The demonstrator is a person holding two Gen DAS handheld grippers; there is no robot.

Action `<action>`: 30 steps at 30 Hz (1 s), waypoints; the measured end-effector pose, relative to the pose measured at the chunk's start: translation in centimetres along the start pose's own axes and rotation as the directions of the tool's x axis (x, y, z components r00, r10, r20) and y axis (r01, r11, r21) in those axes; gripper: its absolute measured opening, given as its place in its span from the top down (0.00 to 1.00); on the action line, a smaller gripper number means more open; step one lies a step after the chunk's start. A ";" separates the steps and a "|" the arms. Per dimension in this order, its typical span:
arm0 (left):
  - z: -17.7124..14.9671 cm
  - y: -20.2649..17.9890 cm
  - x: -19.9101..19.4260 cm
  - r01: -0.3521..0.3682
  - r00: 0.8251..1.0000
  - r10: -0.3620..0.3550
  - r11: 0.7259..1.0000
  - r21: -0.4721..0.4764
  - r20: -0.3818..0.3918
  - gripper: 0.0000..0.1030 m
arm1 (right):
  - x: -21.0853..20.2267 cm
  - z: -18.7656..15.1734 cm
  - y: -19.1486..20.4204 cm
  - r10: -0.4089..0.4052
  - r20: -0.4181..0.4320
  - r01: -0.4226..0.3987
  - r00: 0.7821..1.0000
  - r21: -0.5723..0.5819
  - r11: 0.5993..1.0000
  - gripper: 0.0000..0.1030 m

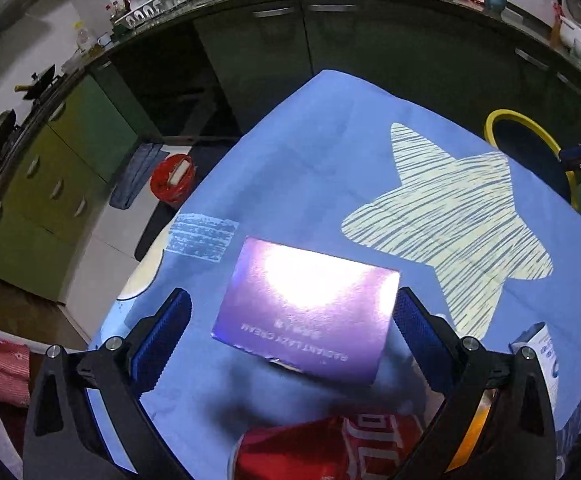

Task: Collect trash
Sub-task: 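Grasp the purple box with the left gripper and lift it, then carry the purple box over the bin and open the left gripper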

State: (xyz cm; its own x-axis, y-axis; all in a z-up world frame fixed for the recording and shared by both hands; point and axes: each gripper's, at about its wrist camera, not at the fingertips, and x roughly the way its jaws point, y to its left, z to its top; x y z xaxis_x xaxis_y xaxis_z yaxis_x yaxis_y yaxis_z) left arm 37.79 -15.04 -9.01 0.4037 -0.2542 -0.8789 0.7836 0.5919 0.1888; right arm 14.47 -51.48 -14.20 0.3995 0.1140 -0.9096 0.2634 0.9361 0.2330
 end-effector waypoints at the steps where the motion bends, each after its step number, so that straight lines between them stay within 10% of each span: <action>1: -0.1 0.1 0.1 0.006 1.000 -0.006 1.000 -0.001 -0.002 0.04 | 0.0 0.0 0.0 0.000 -0.001 0.000 1.000 0.001 1.000 0.64; 15: 0.0 0.8 2.2 0.134 0.989 -0.134 0.991 -0.007 -0.055 0.18 | 0.7 -0.1 0.2 0.005 -0.013 -0.005 1.000 -0.002 1.000 0.57; 30: 3.2 -4.4 -5.0 -0.039 0.998 0.039 0.999 -0.001 0.054 0.22 | -2.8 -1.8 0.3 0.051 0.069 -0.050 0.996 -0.016 0.999 0.57</action>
State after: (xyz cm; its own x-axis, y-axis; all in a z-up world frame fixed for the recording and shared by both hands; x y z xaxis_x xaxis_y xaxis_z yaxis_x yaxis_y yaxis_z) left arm 33.83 -18.89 -4.06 0.4587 -0.2719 -0.8460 0.7669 0.6021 0.2222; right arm 11.87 -50.92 -12.16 0.4722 0.1381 -0.8706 0.2289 0.9346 0.2724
